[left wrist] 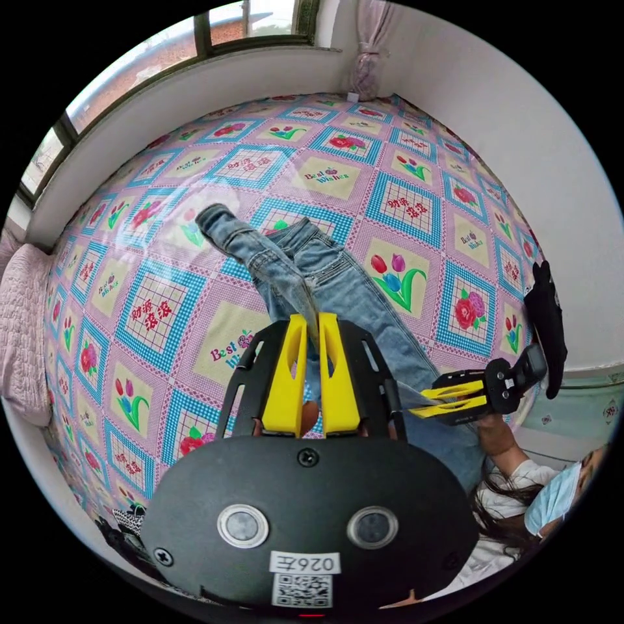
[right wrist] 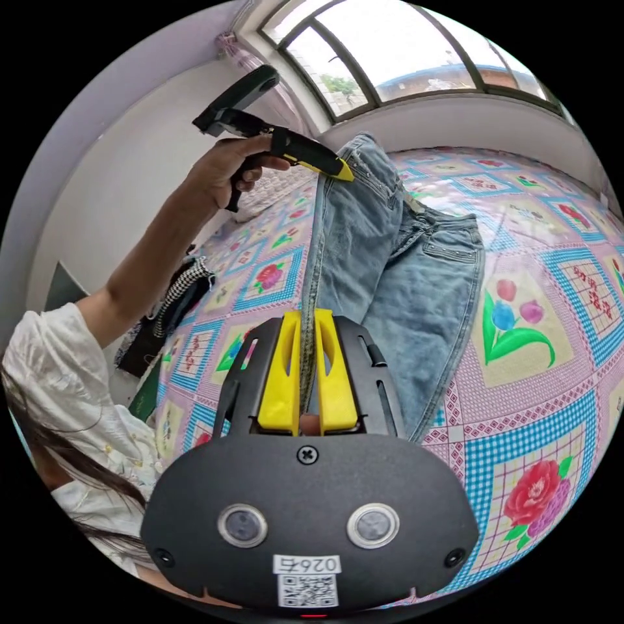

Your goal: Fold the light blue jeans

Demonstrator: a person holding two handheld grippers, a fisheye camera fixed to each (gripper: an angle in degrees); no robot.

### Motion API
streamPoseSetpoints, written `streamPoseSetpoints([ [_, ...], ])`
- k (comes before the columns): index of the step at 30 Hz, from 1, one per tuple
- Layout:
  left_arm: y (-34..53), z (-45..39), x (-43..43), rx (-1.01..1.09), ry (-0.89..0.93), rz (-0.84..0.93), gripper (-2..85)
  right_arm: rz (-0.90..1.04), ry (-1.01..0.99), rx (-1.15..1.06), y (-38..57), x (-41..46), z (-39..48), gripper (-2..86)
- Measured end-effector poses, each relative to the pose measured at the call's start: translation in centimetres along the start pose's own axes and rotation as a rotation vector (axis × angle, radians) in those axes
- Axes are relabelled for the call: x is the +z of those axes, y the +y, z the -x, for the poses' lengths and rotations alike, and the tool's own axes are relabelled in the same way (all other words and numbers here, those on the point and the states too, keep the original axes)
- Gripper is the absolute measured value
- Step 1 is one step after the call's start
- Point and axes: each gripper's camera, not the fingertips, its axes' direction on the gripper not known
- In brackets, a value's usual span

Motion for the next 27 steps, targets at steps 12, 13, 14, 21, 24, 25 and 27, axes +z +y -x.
streamPoseSetpoints([
  [12,-14.0,-7.8,20.5,0.009,0.056,0.363,9.6,0.028,-0.098,0.486,5.6,-1.3,-16.5,1.5],
  [13,-13.6,-7.4,20.1,0.027,0.065,0.346,10.3,0.014,-0.101,0.489,6.0,-1.7,-16.6,1.7],
  [14,-13.3,-7.1,19.7,0.033,0.072,0.336,10.6,0.006,-0.096,0.487,6.2,-2.0,-16.6,1.8],
  [21,-7.7,-4.5,13.8,0.185,-0.149,0.279,11.1,-0.012,-0.102,0.510,6.1,-2.5,-16.9,1.9],
  [24,-3.6,-5.0,14.1,0.266,-0.255,0.242,12.0,-0.012,-0.065,0.512,5.4,-2.5,-16.1,1.9],
  [25,-1.9,-4.7,15.5,0.272,-0.261,0.248,13.0,-0.005,-0.037,0.504,5.0,-2.5,-15.5,1.9],
  [27,0.4,-3.9,18.4,0.271,-0.212,0.281,14.9,0.012,0.017,0.484,4.4,-2.5,-14.4,2.0],
])
